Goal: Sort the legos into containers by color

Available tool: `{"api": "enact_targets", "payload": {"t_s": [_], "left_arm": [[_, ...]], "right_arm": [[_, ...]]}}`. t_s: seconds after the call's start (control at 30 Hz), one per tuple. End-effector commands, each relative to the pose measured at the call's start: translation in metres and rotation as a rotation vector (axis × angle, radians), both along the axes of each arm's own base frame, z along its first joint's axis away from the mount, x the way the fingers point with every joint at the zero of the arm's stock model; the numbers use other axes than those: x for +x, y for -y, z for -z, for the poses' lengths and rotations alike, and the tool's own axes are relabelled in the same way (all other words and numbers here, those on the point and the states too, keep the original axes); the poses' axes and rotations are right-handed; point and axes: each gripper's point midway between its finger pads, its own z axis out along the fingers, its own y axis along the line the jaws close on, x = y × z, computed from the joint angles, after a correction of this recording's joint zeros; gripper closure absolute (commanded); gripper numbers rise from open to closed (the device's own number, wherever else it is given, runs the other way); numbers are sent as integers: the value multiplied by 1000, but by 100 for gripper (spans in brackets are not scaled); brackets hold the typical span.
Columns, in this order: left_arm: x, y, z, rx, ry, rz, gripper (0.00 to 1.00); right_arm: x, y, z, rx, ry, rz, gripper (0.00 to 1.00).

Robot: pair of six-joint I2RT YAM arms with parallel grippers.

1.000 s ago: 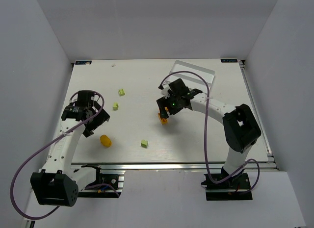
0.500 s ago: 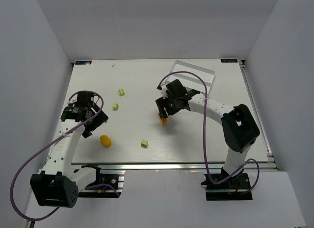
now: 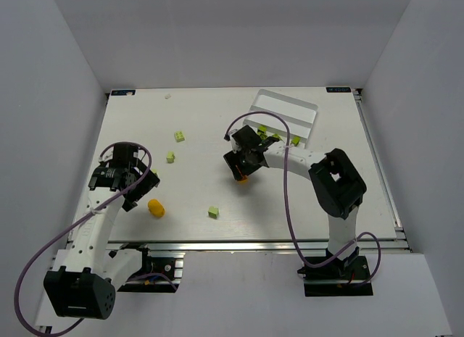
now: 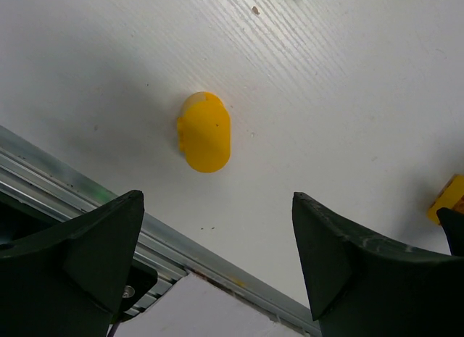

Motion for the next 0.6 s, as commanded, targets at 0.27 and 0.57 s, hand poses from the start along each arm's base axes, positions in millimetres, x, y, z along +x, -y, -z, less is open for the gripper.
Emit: {"api": "enact_targets", "payload": {"t_s": [0.27,0.57], "left_arm": [[-6,-1,-1,-8,10,-18,8],[-13,1,7,-20,1,-20,8]], "right_arm": [[9,-4,7,-53,51,18,38],[-3,-10,-4,-9,49,-79,73]]}}
